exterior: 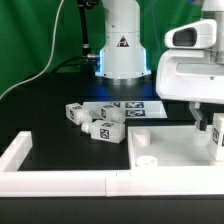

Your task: Assemble one leg

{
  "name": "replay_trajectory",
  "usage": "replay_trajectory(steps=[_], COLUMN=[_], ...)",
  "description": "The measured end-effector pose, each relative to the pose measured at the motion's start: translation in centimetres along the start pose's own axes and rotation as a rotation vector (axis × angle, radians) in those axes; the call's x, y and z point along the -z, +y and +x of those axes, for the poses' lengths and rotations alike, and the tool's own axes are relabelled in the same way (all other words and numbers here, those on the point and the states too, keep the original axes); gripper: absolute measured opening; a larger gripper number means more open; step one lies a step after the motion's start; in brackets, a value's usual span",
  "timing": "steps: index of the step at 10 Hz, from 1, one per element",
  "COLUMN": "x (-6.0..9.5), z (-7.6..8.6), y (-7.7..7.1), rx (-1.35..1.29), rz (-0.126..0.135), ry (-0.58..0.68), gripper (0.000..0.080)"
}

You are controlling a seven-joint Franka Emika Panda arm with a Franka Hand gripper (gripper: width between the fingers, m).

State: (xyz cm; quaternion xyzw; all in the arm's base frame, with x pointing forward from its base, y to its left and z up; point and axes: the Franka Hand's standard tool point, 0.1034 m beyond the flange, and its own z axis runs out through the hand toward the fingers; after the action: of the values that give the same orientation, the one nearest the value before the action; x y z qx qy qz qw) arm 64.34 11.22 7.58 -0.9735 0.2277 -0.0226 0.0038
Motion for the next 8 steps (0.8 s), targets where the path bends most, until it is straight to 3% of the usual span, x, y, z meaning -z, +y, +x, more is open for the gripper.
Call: replay_trajectory(steps=[1,2,5,8], x=[-0.02,-0.03,-0.08,-0.21], z=[-0.02,-0.03,-0.06,0.0], y=[-0.02,-0.02,0.01,0.16], rx=[-0.083,-0.125,-0.421,-0.93], rz=[0.0,0.0,-0.004,0.009], ry=[0.0,0.0,0.003,-0.019], gripper=[0.0367,0.0284,0.0284,0.0284])
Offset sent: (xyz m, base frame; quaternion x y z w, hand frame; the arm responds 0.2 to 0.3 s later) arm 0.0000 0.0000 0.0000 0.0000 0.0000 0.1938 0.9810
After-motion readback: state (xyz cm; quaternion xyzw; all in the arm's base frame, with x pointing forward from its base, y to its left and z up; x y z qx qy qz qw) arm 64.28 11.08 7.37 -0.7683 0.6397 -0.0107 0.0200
